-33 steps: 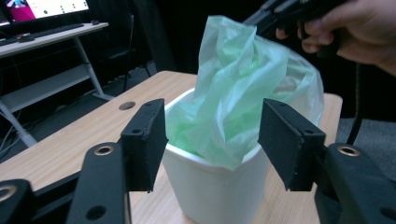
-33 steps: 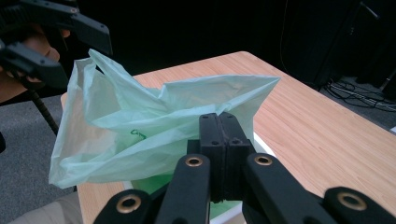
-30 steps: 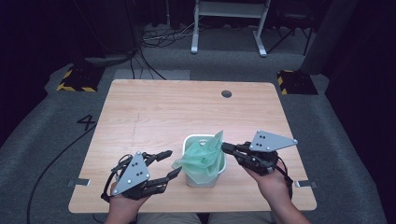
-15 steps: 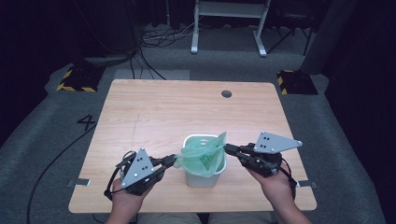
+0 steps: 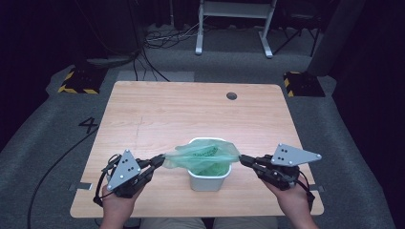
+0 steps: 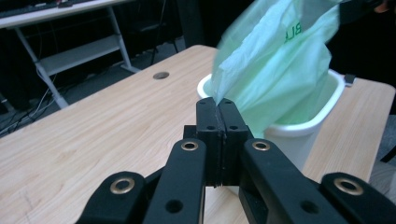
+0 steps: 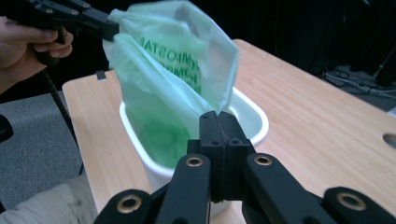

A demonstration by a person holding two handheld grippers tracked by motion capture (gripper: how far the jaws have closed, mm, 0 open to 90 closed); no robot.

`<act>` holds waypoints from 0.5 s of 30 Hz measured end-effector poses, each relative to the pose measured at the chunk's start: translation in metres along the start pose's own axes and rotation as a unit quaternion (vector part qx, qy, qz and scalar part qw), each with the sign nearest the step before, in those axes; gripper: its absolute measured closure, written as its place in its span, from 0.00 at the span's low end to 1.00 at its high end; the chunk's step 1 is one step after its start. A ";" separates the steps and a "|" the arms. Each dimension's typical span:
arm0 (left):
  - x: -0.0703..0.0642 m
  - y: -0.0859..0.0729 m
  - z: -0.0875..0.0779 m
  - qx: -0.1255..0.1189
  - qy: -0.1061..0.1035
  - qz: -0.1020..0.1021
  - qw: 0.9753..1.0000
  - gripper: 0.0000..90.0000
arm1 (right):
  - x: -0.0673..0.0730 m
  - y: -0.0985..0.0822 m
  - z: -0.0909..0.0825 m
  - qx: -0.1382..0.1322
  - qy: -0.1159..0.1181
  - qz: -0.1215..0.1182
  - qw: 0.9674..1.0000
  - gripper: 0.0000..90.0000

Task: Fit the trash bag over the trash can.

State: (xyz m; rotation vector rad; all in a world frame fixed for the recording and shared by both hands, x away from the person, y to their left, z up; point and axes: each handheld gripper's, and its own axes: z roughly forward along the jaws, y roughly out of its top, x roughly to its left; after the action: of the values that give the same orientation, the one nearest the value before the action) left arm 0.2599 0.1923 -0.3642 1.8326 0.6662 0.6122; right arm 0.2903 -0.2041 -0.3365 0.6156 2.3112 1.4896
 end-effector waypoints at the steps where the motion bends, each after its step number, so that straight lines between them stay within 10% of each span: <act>1: 0.000 -0.001 0.001 0.002 0.000 -0.001 1.000 0.99 | 0.000 -0.003 -0.001 0.003 -0.001 0.003 1.000 1.00; 11: 0.000 -0.006 0.011 0.022 -0.001 -0.001 1.000 0.99 | 0.002 -0.030 -0.002 0.041 0.017 0.022 0.999 1.00; 15: -0.003 -0.004 0.013 0.021 0.000 0.005 1.000 0.95 | 0.005 -0.027 -0.004 0.029 0.015 0.022 0.999 0.83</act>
State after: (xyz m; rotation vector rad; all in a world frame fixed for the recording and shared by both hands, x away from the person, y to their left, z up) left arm 0.2664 0.1829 -0.3728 1.8764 0.6753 0.6077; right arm 0.2792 -0.2145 -0.3593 0.6678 2.3859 1.4642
